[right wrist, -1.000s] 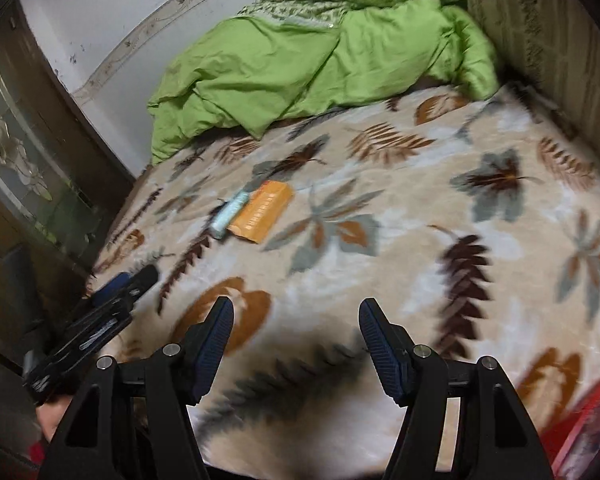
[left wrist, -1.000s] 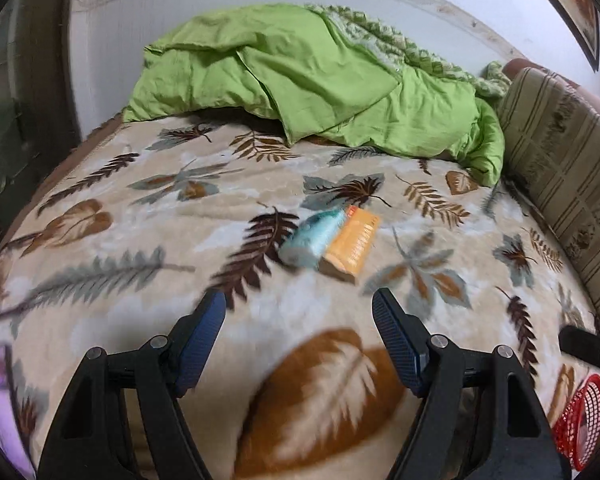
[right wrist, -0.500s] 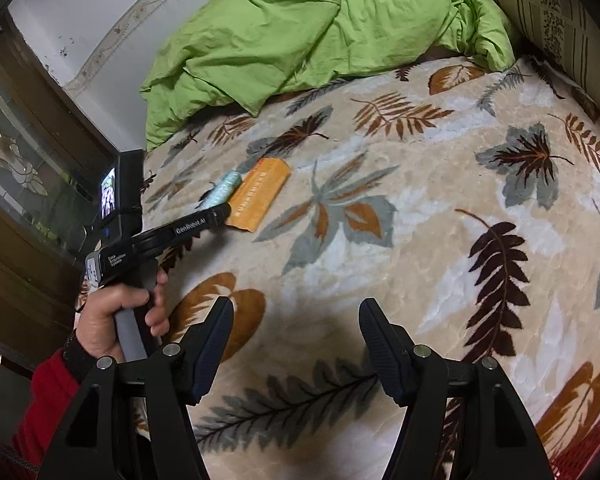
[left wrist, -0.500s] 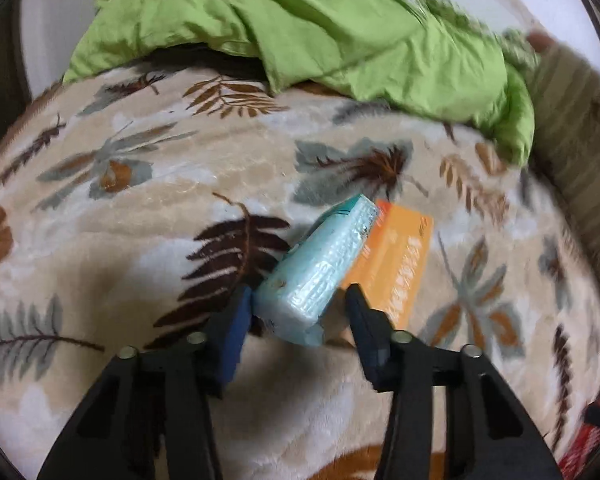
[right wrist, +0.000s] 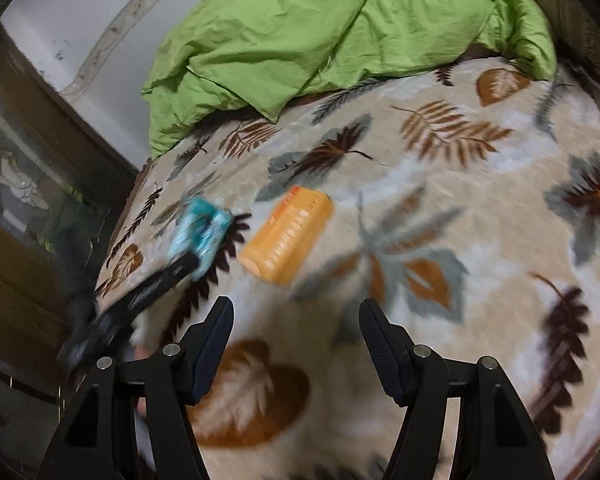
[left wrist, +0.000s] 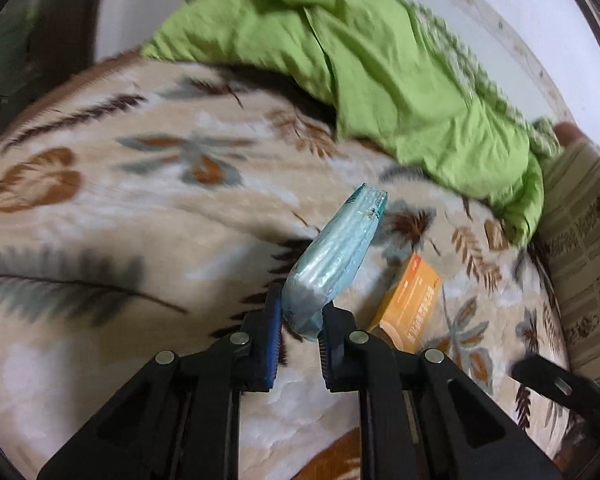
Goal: Collect trash
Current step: 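Grasp the orange medicine box with the right tool while the left tool holds the tube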
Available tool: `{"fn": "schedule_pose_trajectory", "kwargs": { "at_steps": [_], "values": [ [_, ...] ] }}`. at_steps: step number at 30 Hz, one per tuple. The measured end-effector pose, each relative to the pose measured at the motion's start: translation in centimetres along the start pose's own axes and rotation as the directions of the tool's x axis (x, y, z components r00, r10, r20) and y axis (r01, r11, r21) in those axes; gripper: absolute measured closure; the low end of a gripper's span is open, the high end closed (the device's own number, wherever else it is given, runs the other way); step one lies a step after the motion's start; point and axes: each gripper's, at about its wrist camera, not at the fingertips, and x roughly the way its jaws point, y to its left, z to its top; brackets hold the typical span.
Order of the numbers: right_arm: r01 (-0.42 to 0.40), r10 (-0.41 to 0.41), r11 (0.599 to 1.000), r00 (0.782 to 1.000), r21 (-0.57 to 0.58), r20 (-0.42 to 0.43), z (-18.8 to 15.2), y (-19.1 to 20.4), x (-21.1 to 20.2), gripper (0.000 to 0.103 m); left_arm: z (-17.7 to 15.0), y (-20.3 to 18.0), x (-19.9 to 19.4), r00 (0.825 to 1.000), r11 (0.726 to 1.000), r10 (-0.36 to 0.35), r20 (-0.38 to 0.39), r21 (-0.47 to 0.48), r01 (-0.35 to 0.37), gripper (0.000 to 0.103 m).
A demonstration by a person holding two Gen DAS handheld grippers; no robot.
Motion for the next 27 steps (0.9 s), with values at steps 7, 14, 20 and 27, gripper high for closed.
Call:
{"fn": "schedule_pose_trajectory", "kwargs": {
  "at_steps": [7,14,20,27],
  "values": [
    [0.113,-0.110,0.993,0.990,0.035,-0.083,3.4,1.8,8.1,0.034,0.3,2.4,-1.4,0.996,0.997,0.058,0.065,-0.047,-0.055,0.088],
    [0.268,-0.267,0.963,0.956,-0.010,-0.120,4.8,3.5,12.5,0.034,0.4,2.8,-0.5,0.996,0.997,0.059,0.060,-0.047,-0.056,0.088],
    [0.257,-0.258,0.966,0.958,-0.027,-0.125,3.7,2.7,12.8,0.038,0.3,2.6,-0.8,0.996,0.998,0.053,0.070,-0.027,-0.051,0.088],
    [0.195,-0.197,0.979,0.980,-0.062,-0.029,0.2,1.2,6.1,0.047,-0.9,-0.1,-2.0,0.997,0.998,0.028,0.077,0.048,-0.032,0.088]
  ]
}}
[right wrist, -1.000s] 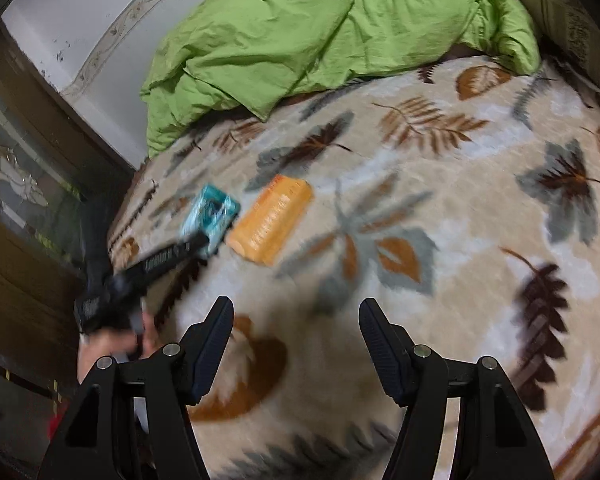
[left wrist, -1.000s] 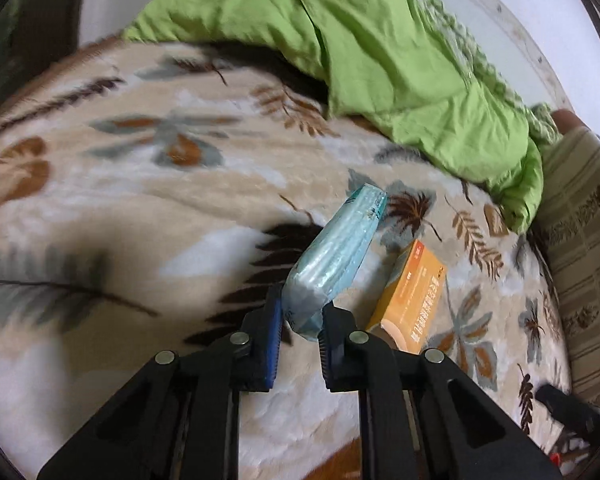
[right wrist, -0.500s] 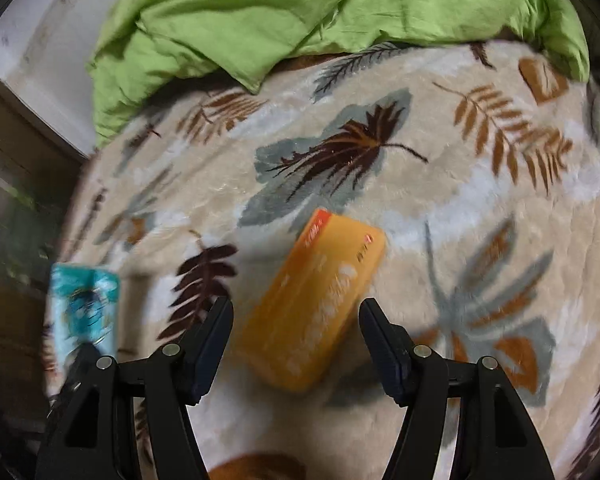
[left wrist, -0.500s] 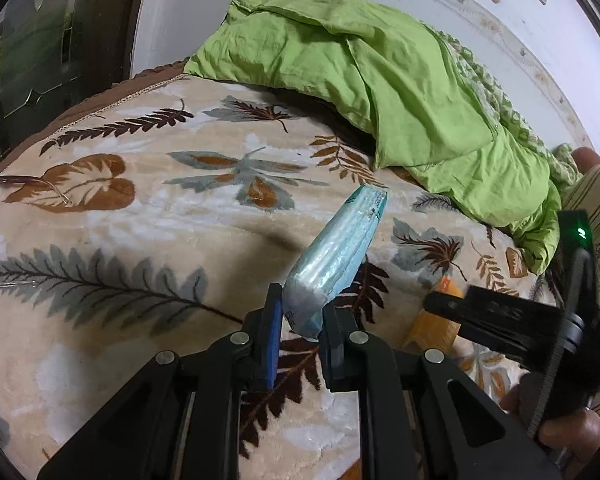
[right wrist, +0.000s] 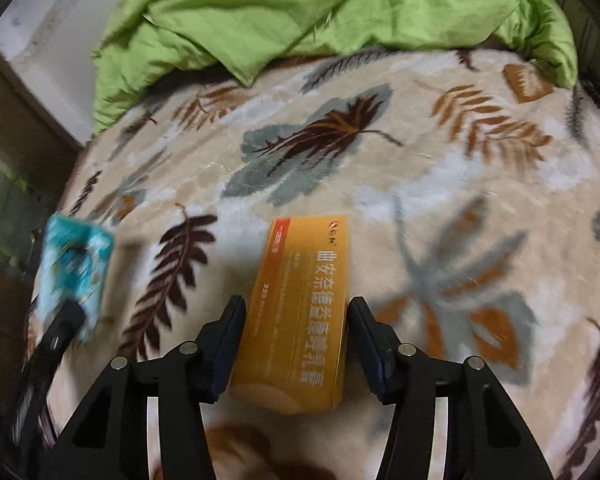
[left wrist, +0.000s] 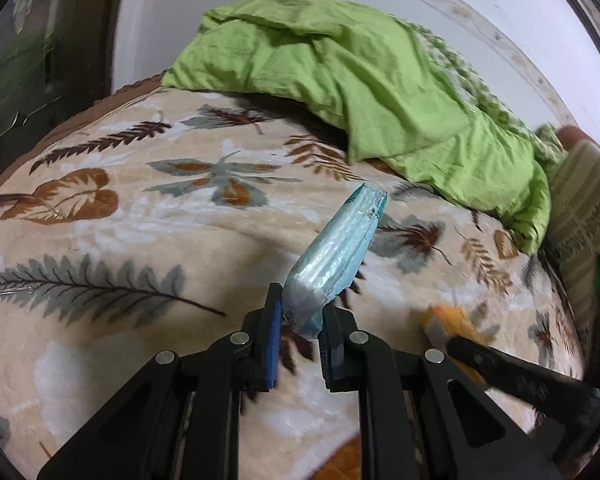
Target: Collect trash
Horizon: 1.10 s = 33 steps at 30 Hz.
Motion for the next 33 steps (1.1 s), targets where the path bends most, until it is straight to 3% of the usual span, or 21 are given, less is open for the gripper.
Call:
{"fn": "schedule_pose_trajectory", "kwargs": {
  "at_steps": [10,17,26,30,33],
  "values": [
    [0.031,-0.022,0.997,0.992,-0.076,0.125,-7.7,-5.4,-9.5,0.048,-6.1,-5.5,-4.8,0.993,0.986,-0.103,-0.050,0.128,0.109,0.088],
    [-0.014,0.013,0.999,1.000,-0.050,-0.023,-10.5,-6.5,-7.8,0.047,-10.1,-6.6,-7.0,0.988,0.982,-0.108,-0.113,0.143,0.123,0.088],
    [0.014,-0.018,0.998,0.996,-0.054,-0.082,-10.4,-6.7,-6.3,0.046,-11.2,-6.9,-6.7,0.988,0.980,-0.088,-0.129,0.165,0.109,0.088],
    [0.046,-0.047,0.996,0.999,-0.071,-0.014,-10.7,-6.2,-7.4,0.048,-11.1,-6.7,-6.6,0.990,0.980,-0.087,-0.113,0.167,0.105,0.088],
    [0.102,-0.092,0.990,0.990,-0.098,0.105,-11.0,-5.5,-9.4,0.048,-10.8,-6.5,-6.8,0.994,0.981,-0.073,-0.077,0.174,0.085,0.088]
  ]
}}
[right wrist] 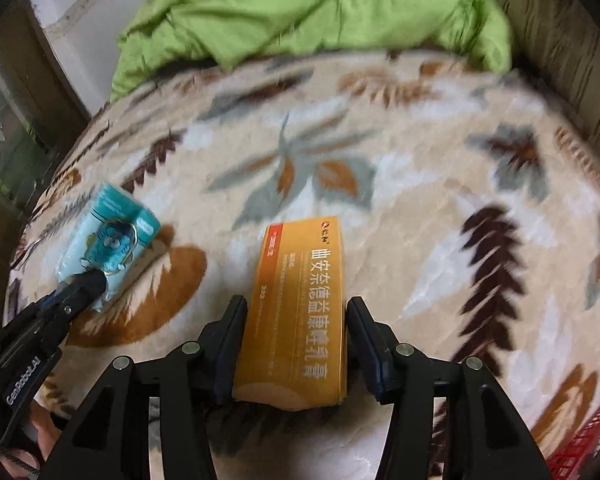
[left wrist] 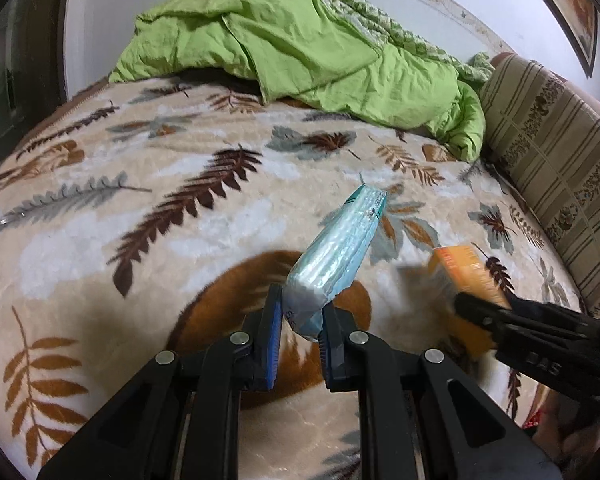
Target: Collect trash
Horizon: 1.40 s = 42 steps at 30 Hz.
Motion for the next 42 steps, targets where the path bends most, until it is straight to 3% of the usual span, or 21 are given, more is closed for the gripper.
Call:
{"fn": "schedule_pose_trajectory", "kwargs": {
  "at_steps": [5,17,34,42],
  "values": [
    [0.075,-0.072,0.997,0.992,-0.021,0.107,0.0,0.7,-1.8,0.048,0.3,0.4,-0.1,1.000,1.000,0.015,0.022,-0.008,-0.014,0.088],
    [0.164,-0.142,0.982,0.968,-0.093,0.206,-0.4,2.5,-3.2,0.048,0.4,-0.4,0.0,0.998,0.999,0.037,0.046,0.036,-0.039,0.088],
    [0.158,-0.137,0.983,0.969,-0.090,0.204,-0.4,2.5,-3.2,0.048,0.2,-0.6,0.3,0.998,0.999,0.036,0.042,0.035,-0.037,0.088],
    [0.094,-0.077,0.993,0.974,-0.073,0.212,-0.3,2.2,-3.4,0.048,0.2,-0.7,0.3,0.998,0.998,0.041,0.046,0.042,-0.043,0.088]
  ]
}}
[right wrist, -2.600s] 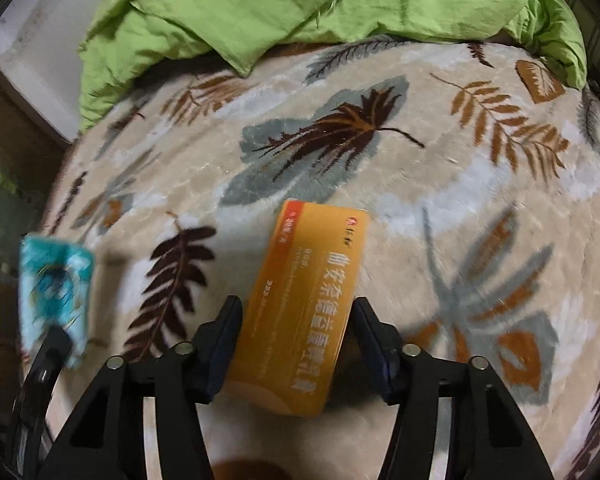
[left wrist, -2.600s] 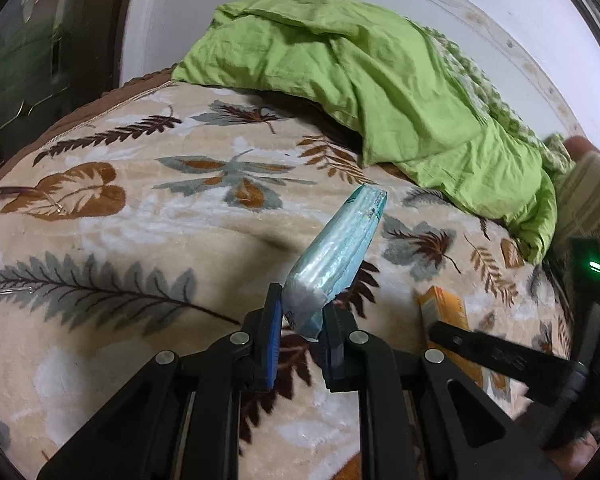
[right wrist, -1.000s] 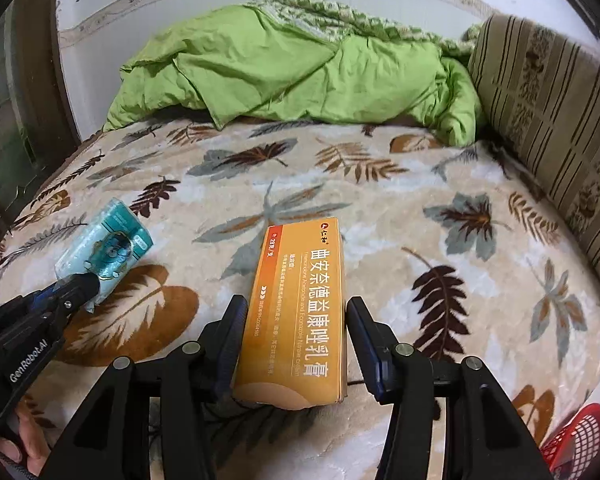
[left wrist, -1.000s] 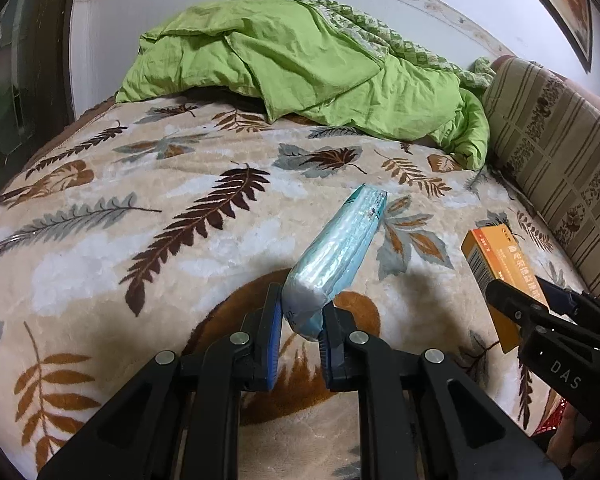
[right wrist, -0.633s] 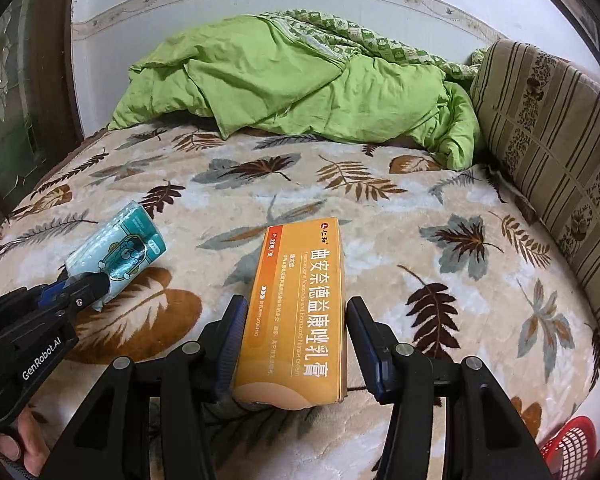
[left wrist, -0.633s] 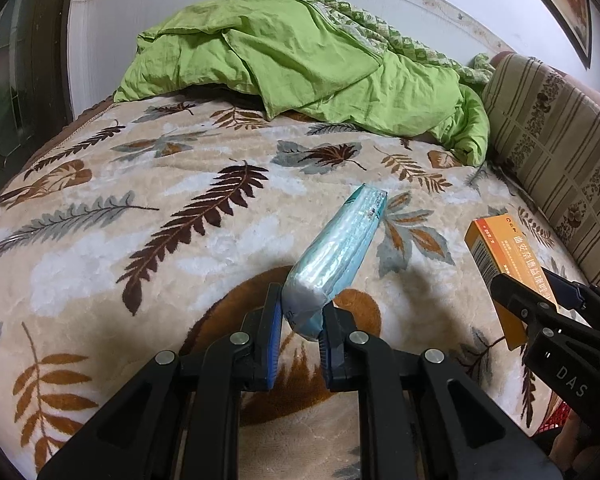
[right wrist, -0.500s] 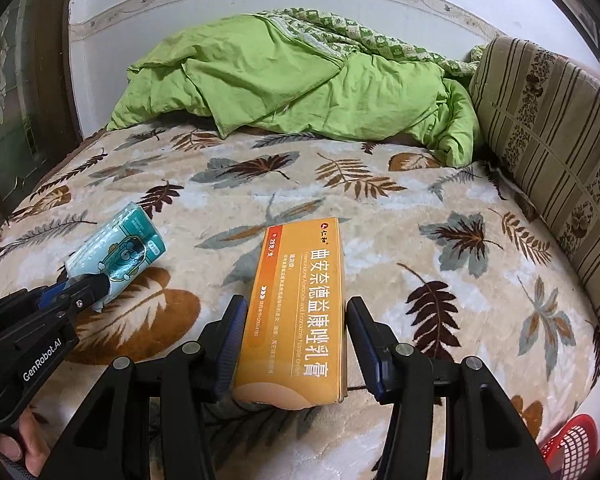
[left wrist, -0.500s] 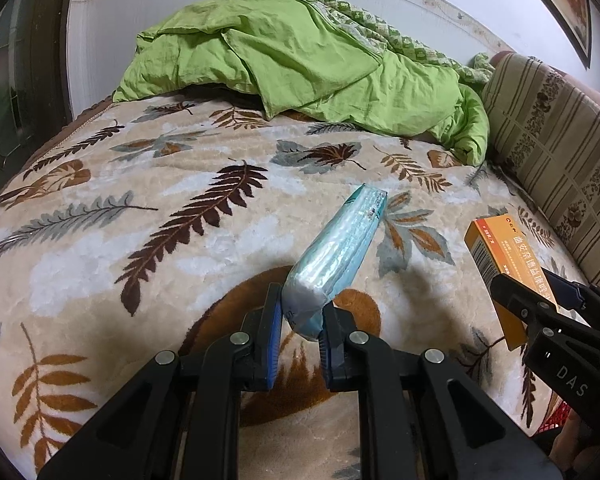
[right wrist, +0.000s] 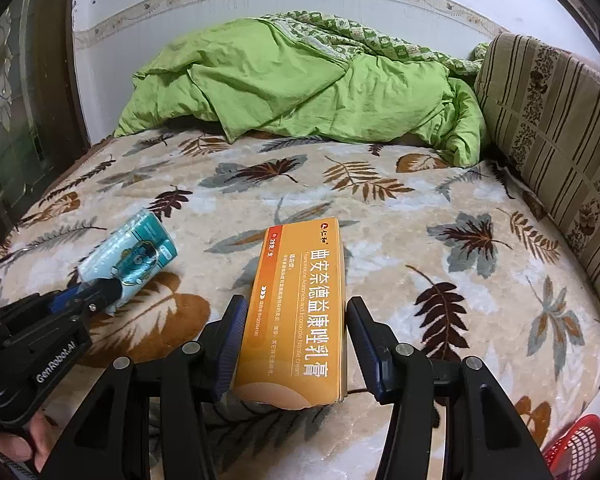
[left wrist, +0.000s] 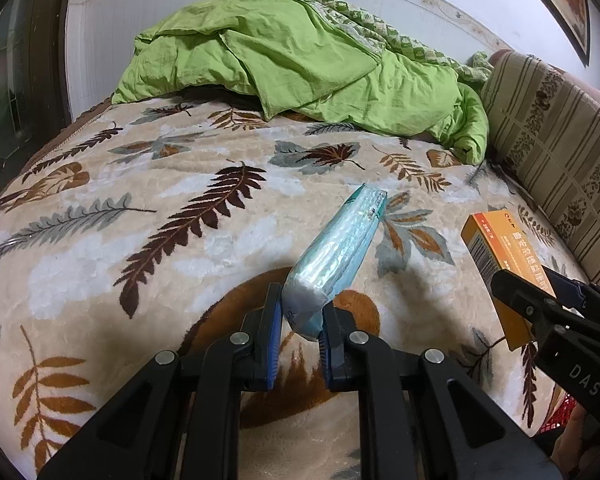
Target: Collect trash
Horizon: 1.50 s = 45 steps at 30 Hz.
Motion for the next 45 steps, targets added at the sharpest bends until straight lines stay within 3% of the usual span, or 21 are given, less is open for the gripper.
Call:
{"fn": "schedule_pose_trajectory", "kwargs": {
  "at_steps": [32,40,45],
  "values": [
    [-0.043,0.044,0.996,0.999,0.073,-0.006,0.0,-0.7,-0.6,0.048,0.3,-1.2,-1.1,0.999,0.997,0.012,0.046,0.077,-0.015,0.088],
    [-0.089,0.092,0.982,0.996,0.166,-0.008,-1.5,-3.3,-4.1,0.048,0.4,-3.6,-3.3,0.996,0.990,-0.053,0.071,0.132,0.043,0.088],
    [-0.069,0.072,0.969,0.997,0.238,-0.001,-3.1,-7.5,-8.6,0.048,0.0,-7.8,-5.8,0.984,0.968,-0.163,0.070,0.205,0.146,0.088]
  ]
}}
